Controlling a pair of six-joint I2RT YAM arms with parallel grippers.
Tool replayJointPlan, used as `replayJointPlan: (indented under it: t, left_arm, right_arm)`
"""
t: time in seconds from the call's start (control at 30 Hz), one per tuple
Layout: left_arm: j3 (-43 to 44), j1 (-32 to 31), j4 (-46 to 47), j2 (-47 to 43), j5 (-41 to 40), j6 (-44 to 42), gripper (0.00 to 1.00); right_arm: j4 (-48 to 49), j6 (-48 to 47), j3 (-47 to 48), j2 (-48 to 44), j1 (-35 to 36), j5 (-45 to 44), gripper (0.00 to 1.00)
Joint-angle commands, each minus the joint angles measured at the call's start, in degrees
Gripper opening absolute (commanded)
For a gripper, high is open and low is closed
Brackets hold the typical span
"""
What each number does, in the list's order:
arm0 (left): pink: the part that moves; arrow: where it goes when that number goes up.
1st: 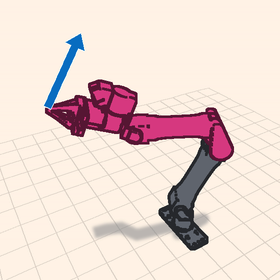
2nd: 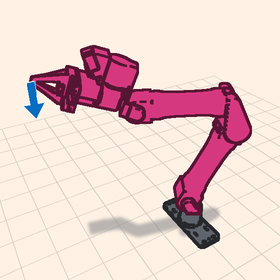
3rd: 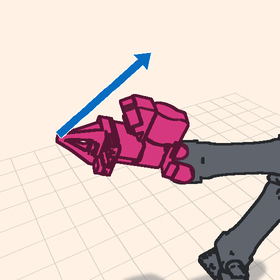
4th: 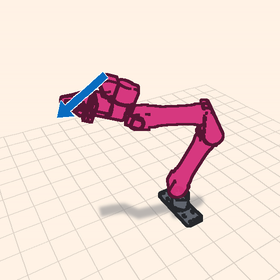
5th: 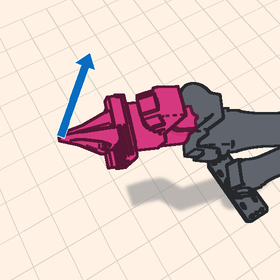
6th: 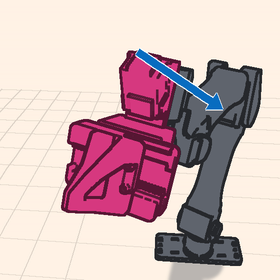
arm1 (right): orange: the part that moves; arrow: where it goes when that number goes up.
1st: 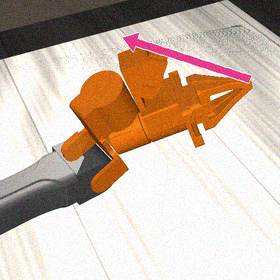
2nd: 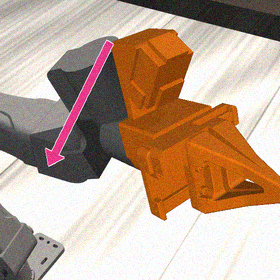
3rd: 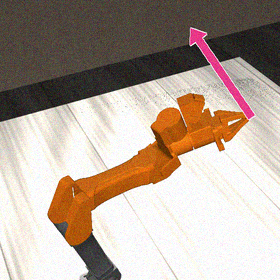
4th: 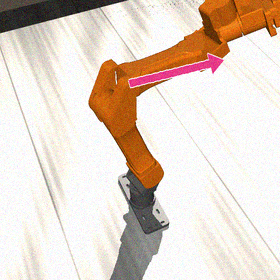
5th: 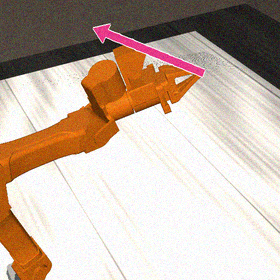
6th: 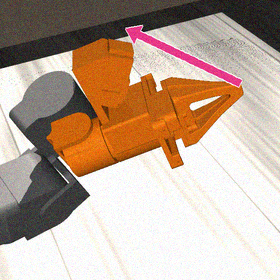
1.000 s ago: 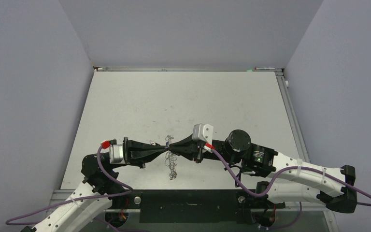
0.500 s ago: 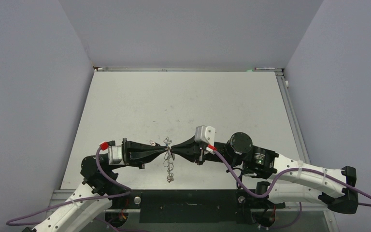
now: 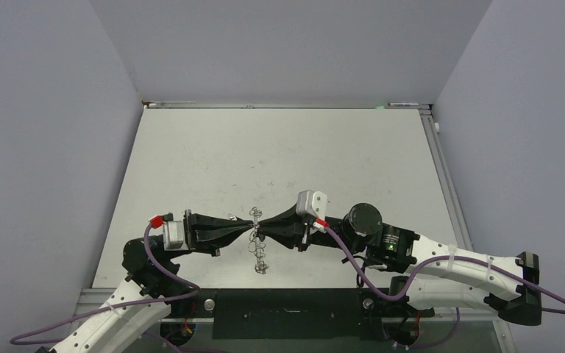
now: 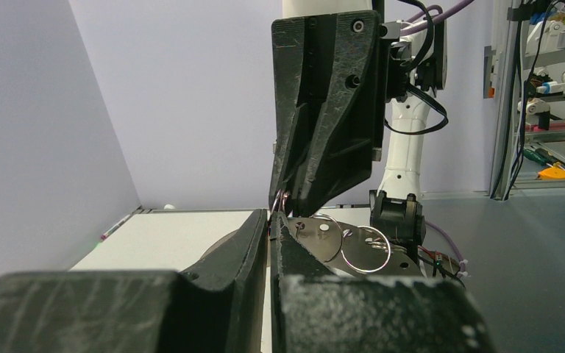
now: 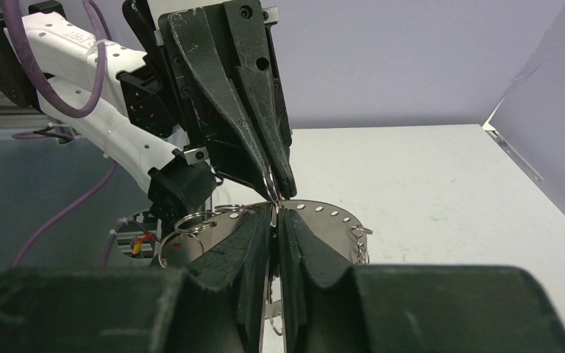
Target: Put the keys on the keyring
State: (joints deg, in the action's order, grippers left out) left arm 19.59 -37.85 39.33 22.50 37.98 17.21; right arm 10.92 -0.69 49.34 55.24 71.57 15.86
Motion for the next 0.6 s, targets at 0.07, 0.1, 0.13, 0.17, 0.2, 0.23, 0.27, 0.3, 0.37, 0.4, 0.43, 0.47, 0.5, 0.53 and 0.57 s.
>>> replayJointPlan:
  t: [0.07, 0.1, 0.13, 0.17, 0.2, 0.23, 0.27, 0.3, 0.37, 0.4, 0.43, 0.47, 0.5, 0.53, 0.57]
  left_arm:
    - [0.7, 0.5, 5.6, -0.9, -2.5, 0.9, 0.00]
    - [0.7, 0.5, 5.6, -0.9, -2.6, 0.9, 0.00]
    - [0.7, 0.4, 5.5, -0.9, -2.4, 0.9, 0.00]
    - [0.7, 0.5, 5.5, -0.8, -2.4, 0.9, 0.00]
    - [0.7, 0.5, 5.5, -0.9, -2.4, 0.9, 0.00]
    - [0.7, 0.5, 5.5, -0.9, -2.5, 0.9, 0.00]
    - [0.7, 0.5, 5.5, -0.9, -2.5, 0.9, 0.00]
    - [0.7, 0.5, 5.5, -0.9, -2.4, 0.9, 0.00]
    - [0.7, 0.5, 5.4, -0.8, -2.3, 0.9, 0.00]
    - [0.8, 0.5, 5.4, -0.8, -2.4, 0.9, 0.00]
    - [0.8, 0.5, 5.3, -0.7, -2.3, 0.9, 0.00]
    - [0.8, 0.5, 5.2, -0.7, -2.3, 0.9, 0.00]
    - [0.8, 0.5, 5.3, -0.7, -2.3, 0.9, 0.00]
    - [0.8, 0.5, 5.2, -0.6, -2.3, 0.9, 0.00]
    - [0.8, 0.5, 5.2, -0.6, -2.2, 0.9, 0.00]
  right_arm:
    - [-0.2, -0.6, 1.8, 1.8, -0.2, -0.5, 0.31]
    - [-0.6, -1.1, 2.1, 1.5, -0.2, -0.8, 0.31]
    - [-1.0, -1.5, 2.4, 1.3, -0.2, -1.0, 0.32]
    - [-1.4, -1.9, 2.8, 0.9, -0.2, -1.3, 0.32]
    - [-1.8, -2.3, 3.2, 0.6, -0.2, -1.4, 0.32]
    - [-2.3, -2.7, 3.5, 0.4, -0.2, -1.4, 0.32]
    - [-2.7, -3.1, 4.0, 0.2, -0.2, -1.4, 0.32]
    - [-3.0, -3.4, 4.3, 0.1, -0.2, -1.2, 0.32]
    - [-3.3, -3.8, 4.8, 0.0, -0.2, -0.9, 0.32]
    - [-3.5, -4.0, 5.1, 0.0, -0.2, -0.7, 0.33]
    - [-3.6, -4.3, 5.3, -0.1, -0.2, -0.7, 0.33]
    - [-3.7, -4.5, 5.5, -0.1, -0.2, -0.6, 0.33]
    - [-3.7, -4.7, 5.7, -0.2, -0.2, -0.6, 0.33]
    - [-3.6, -4.9, 6.0, -0.2, -0.3, -0.6, 0.33]
    - [-3.5, -5.2, 6.1, -0.2, -0.2, -0.6, 0.33]
